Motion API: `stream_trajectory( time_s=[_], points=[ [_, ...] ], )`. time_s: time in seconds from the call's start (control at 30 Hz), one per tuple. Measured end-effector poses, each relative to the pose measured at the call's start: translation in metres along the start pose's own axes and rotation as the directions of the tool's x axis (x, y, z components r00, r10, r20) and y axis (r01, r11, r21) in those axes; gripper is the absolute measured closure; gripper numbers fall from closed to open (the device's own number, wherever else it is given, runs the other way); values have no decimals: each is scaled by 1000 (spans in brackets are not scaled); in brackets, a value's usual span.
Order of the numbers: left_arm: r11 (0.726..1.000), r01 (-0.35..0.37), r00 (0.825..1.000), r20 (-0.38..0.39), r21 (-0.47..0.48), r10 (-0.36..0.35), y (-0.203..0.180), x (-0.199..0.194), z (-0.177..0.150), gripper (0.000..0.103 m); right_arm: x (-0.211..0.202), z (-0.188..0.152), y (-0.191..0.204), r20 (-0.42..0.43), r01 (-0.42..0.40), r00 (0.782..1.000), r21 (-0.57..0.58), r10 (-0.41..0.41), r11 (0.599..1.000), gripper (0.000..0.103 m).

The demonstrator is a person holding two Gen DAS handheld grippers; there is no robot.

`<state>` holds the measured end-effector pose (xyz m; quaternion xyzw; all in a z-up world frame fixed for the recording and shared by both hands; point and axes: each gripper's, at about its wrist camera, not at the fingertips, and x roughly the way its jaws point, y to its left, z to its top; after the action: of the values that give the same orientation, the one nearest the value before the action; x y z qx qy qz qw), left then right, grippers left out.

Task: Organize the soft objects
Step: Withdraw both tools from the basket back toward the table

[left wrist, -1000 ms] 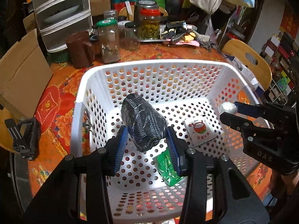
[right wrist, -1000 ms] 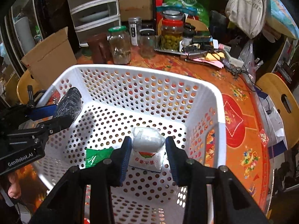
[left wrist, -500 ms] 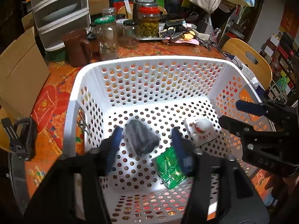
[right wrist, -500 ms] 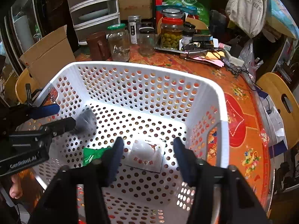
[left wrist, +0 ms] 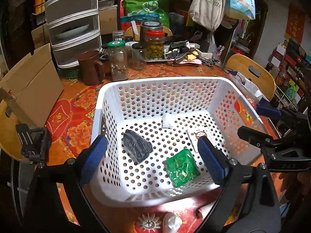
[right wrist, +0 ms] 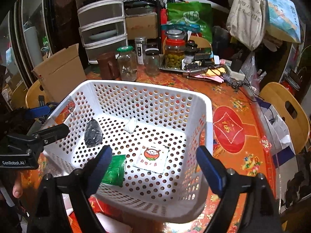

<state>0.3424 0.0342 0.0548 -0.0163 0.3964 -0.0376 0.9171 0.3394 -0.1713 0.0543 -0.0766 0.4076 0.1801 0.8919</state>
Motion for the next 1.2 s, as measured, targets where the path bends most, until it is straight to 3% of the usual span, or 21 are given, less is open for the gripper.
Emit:
stream_trajectory(
  time_s=[0.17, 0.37, 0.67, 0.8, 0.97, 1.07, 1.2],
  points=[
    [999, -26, 999, 39, 29, 25, -6, -25, -6, 0, -14, -6, 2, 31, -5, 1000, -4, 5, 1000, 10],
    [999, 1, 991, 132, 52, -8, -12, -71, -30, 0, -43, -27, 0, 90, -38, 995, 23, 36, 999, 9],
    [1000, 1, 954, 301, -3, 0, -6, -141, -108, 0, -104, -110, 2, 224, -42, 974, 54, 29, 998, 9],
    [1000, -18, 950, 311, -23, 24, -4, -145, -146, 0, -111, -154, 2, 246, -45, 969, 90, 22, 995, 9],
    [1000, -17, 968, 251, -23, 22, -5, -119, -186, 0, -101, -186, -8, 240, -40, 971, 139, 5, 989, 10],
    [998, 24, 979, 202, -58, -12, 0, -94, -202, 4, -84, -196, -14, 212, -41, 977, 166, 5, 985, 17],
    [998, 12, 987, 162, -61, -2, -1, -72, -214, 15, -65, -203, -17, 190, -61, 982, 186, 25, 981, 26]
  ],
)
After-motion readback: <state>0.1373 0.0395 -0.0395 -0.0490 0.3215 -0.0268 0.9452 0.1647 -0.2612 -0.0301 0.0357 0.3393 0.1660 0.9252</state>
